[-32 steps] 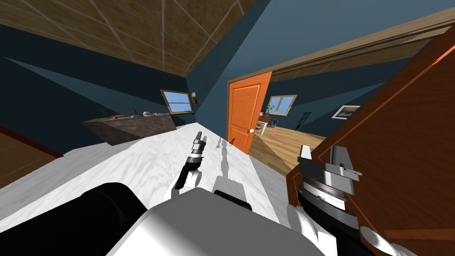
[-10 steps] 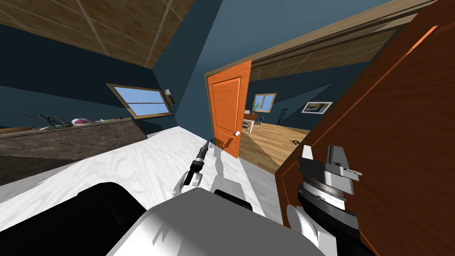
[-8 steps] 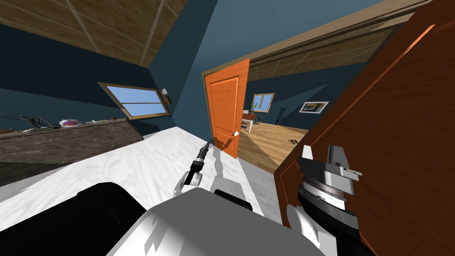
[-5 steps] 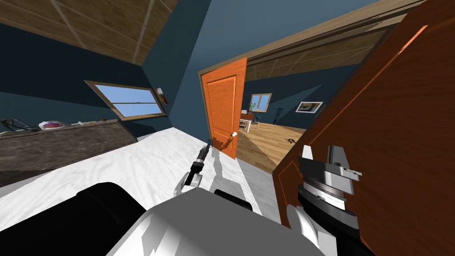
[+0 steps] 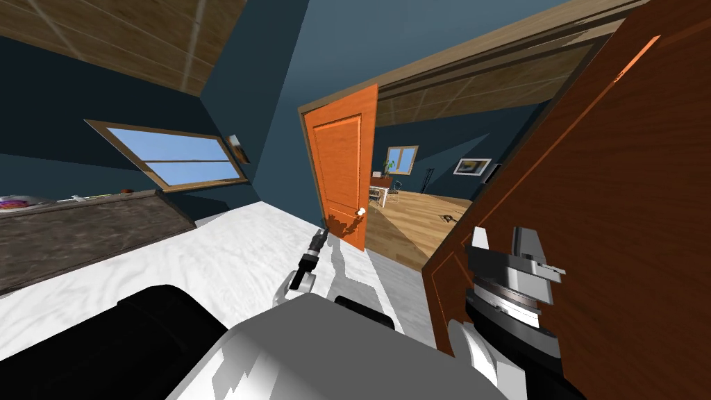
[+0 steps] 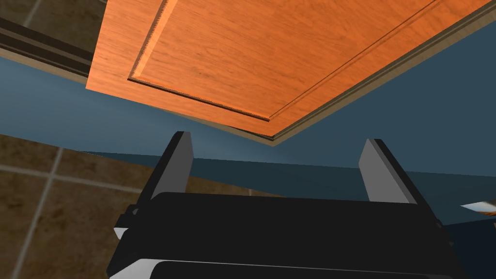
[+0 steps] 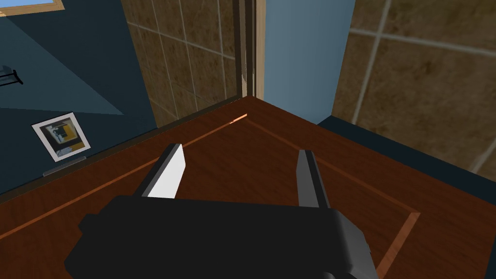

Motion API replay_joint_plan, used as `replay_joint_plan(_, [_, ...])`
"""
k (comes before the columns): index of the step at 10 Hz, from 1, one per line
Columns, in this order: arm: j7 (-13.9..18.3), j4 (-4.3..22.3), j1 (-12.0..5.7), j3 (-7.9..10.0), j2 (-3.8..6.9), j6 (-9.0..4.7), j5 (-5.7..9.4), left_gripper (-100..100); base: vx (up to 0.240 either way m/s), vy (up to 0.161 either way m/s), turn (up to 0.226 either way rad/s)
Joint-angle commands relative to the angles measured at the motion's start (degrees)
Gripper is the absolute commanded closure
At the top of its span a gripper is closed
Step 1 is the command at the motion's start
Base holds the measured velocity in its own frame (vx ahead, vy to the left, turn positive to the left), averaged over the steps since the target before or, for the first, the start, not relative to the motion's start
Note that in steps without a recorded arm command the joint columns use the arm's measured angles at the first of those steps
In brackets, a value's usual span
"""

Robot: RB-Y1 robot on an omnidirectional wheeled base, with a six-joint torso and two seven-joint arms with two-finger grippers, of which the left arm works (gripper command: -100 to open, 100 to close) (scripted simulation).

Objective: Pull the door open

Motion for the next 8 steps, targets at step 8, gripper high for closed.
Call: replay_joint_plan(8, [-9.7, 10.7, -2.68, 1.51, 0.17, -3.17, -2.69, -100, 0.110, -0.016, -0.093])
